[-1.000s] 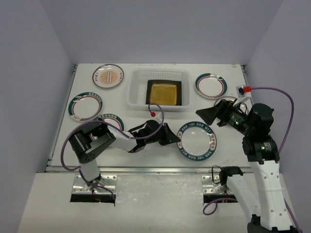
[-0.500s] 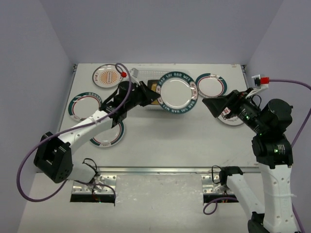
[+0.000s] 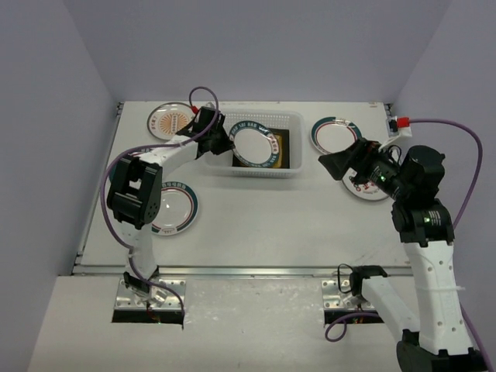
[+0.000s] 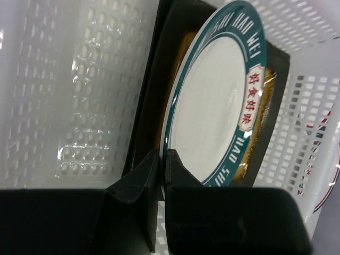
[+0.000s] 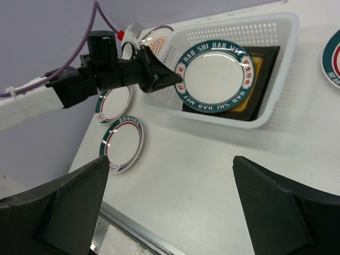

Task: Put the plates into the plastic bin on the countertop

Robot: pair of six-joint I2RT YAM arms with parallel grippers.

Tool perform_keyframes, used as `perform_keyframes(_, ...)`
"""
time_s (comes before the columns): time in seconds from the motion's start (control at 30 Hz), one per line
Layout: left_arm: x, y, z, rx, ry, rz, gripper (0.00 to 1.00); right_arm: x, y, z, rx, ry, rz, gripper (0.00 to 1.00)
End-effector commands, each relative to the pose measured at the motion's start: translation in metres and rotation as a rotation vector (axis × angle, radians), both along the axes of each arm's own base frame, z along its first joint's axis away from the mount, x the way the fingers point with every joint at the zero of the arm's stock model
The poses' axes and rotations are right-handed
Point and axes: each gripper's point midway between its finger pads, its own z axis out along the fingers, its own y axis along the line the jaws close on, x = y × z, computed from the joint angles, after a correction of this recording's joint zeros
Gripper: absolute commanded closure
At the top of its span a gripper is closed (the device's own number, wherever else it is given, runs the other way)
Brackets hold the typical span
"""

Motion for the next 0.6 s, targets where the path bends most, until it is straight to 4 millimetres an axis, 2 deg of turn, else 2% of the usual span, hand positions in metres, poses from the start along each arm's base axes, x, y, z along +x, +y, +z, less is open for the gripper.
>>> perform_keyframes(0.0,0.021,-0.017,0.032,-0.052,-0.084,-0.064,0.84,0.008,-0.006,-0.019,-0.043,0.02,-0.018,0.01)
perform_keyframes(0.07,0.019,-0.021,0.023,-0.059,-0.058,-0.093,0.6,0.01,-0.007,-0.028,-0.057,0.044,-0.023,0.01)
perform_keyframes(0.1,0.017,-0.024,0.023,-0.063,-0.055,-0.107,0.58,0.012,-0.007,-0.031,-0.058,0.055,-0.023,0.01)
perform_keyframes(0.17,0.011,-0.027,0.017,-0.046,-0.039,-0.116,0.42,0.019,-0.025,-0.052,-0.123,0.134,-0.114,0.01)
perform_keyframes(0.2,0.007,-0.03,0.016,-0.037,-0.034,-0.122,0.32,0.024,-0.037,-0.063,-0.157,0.181,-0.179,0.01)
perform_keyframes(0.23,0.004,-0.031,0.015,-0.039,-0.028,-0.128,0.09,0.028,-0.047,-0.072,-0.177,0.223,-0.236,0.01)
perform_keyframes(0.27,0.001,-0.034,0.015,-0.036,-0.028,-0.139,0.0,0.031,-0.053,-0.082,-0.186,0.261,-0.274,0.01)
perform_keyframes(0.4,-0.004,-0.041,0.02,-0.018,-0.037,-0.168,0.0,0.038,-0.058,-0.115,-0.139,0.358,-0.35,0.01)
perform_keyframes(0.47,-0.005,-0.043,0.024,-0.019,-0.042,-0.179,0.0,0.043,-0.057,-0.121,-0.095,0.367,-0.376,0.01)
perform_keyframes(0.53,-0.004,-0.044,0.026,-0.016,-0.047,-0.186,0.0,0.043,-0.058,-0.139,-0.063,0.393,-0.411,0.01)
perform_keyframes(0.57,-0.004,-0.044,0.025,-0.014,-0.04,-0.189,0.0,0.043,-0.057,-0.141,-0.052,0.391,-0.407,0.01)
